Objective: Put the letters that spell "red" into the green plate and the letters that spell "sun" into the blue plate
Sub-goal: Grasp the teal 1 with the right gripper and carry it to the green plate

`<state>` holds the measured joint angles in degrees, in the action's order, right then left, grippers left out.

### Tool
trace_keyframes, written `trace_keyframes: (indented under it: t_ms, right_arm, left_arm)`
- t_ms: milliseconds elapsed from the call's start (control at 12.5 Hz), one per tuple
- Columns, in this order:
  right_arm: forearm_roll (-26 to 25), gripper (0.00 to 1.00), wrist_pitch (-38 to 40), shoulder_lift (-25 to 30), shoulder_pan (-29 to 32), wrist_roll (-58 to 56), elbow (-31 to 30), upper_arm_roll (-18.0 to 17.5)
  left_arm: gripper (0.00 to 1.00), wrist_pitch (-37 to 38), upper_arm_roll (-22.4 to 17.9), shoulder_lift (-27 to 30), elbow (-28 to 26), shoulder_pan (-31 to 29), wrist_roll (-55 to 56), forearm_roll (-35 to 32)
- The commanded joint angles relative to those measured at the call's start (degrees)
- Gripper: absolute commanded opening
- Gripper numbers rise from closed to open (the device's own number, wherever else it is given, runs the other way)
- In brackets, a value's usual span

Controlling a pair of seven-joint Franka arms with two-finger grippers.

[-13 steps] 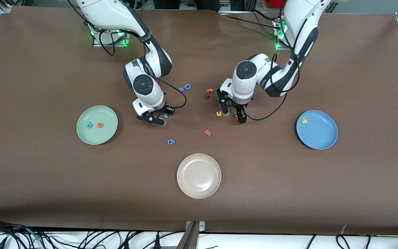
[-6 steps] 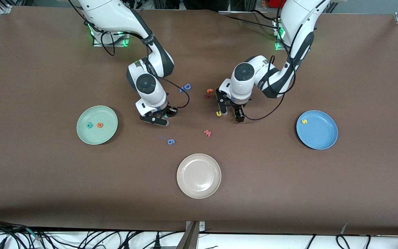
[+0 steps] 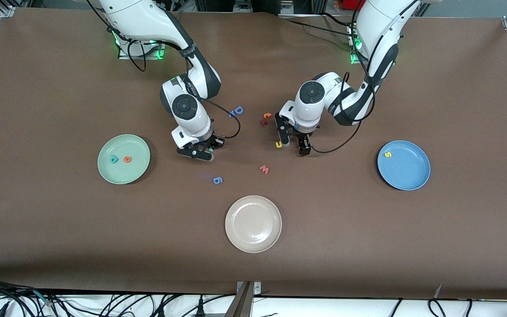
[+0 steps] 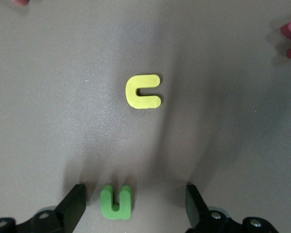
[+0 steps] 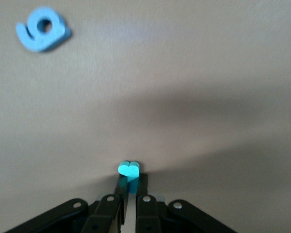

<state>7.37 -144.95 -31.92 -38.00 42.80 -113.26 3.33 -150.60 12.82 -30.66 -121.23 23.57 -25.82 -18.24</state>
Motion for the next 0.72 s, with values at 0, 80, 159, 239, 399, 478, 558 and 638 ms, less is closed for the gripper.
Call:
trace_keyframes:
  t_ms: [0,80,159,239,399,478,558,638]
  right_arm:
    - [-1.6,0.00,4.3,3.7,-0.5,-3.3,-0.3,3.5]
    - [-2.3,0.00,7.4,4.7,-0.5,-7.0,-0.3,5.8]
    - [-2.4,0.00,10.4,5.6,-0.4,-10.9,-0.4,8.3]
    - [-2.4,0.00,13.9,6.4,-0.4,-15.1,-0.6,11.7]
    - [-2.3,0.00,17.3,6.6,-0.3,-22.2,-0.7,17.3]
    - [-2.3,0.00,17.9,6.6,-0.3,-25.8,-1.0,19.8]
    - [-2.1,0.00,19.5,7.2,-0.1,-27.9,-1.2,21.6]
    - [-2.1,0.00,20.1,7.2,-0.1,-29.3,-1.3,22.7]
  left_arm:
    - [0.86,-1.4,-0.6,-0.5,-0.7,0.2,-0.2,-1.7]
    - [0.87,-1.4,-0.7,-0.5,-0.8,0.2,-0.2,-1.7]
    - [0.87,-1.4,-0.7,-0.5,-1.0,0.2,0.0,-1.7]
    - [0.87,-1.4,-0.8,-0.5,-1.1,0.1,0.1,-1.7]
    - [0.87,-1.4,-0.8,-0.5,-1.5,0.1,0.2,-1.7]
    - [0.87,-1.4,-1.0,-0.5,-1.6,0.1,0.2,-1.7]
    - [0.87,-1.4,-1.2,-0.4,-1.6,0.0,0.2,-1.7]
    - [0.87,-1.4,-1.5,-0.3,-1.9,0.0,0.2,-1.7]
